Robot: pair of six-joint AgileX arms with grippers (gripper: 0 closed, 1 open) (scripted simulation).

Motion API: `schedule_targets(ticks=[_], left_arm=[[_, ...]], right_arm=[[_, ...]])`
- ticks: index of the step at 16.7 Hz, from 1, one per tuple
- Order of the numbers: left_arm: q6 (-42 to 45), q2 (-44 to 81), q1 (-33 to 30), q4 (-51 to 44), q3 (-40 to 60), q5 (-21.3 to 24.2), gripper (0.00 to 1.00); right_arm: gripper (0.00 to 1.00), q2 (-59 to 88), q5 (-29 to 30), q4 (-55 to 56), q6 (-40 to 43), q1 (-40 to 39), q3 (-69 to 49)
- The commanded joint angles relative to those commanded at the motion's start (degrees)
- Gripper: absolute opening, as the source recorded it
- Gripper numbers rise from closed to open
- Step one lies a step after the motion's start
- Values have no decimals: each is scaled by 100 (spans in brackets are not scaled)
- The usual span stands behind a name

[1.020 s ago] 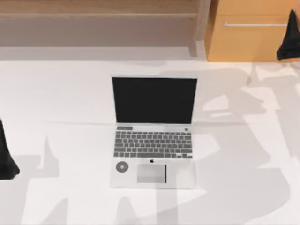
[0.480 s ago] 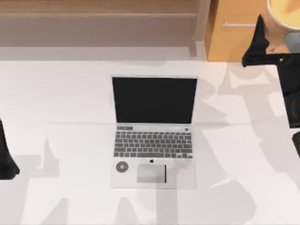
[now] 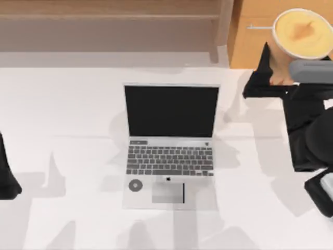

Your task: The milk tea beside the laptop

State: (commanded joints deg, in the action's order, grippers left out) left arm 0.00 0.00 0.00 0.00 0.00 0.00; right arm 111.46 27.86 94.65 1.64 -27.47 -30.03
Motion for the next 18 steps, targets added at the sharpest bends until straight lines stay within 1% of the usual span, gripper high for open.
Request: schedule_targets(ticks=[5, 9, 11, 13, 18], left_arm=[[0, 0, 0, 0, 0, 0, 100], [0, 0, 0, 0, 0, 0, 100], [0, 0, 0, 0, 0, 0, 100], [0, 0, 0, 0, 0, 0, 100], [0, 0, 0, 0, 0, 0, 100]], right_arm=[[0, -238, 953, -148, -75, -906, 417], [0, -431, 1979, -339, -155, -1867, 976], [0, -517, 2380, -494, -195, -2243, 1251], [0, -584, 2600, -588, -222, -2451, 1388], [0, -584, 2602, -589, -222, -2452, 1389]])
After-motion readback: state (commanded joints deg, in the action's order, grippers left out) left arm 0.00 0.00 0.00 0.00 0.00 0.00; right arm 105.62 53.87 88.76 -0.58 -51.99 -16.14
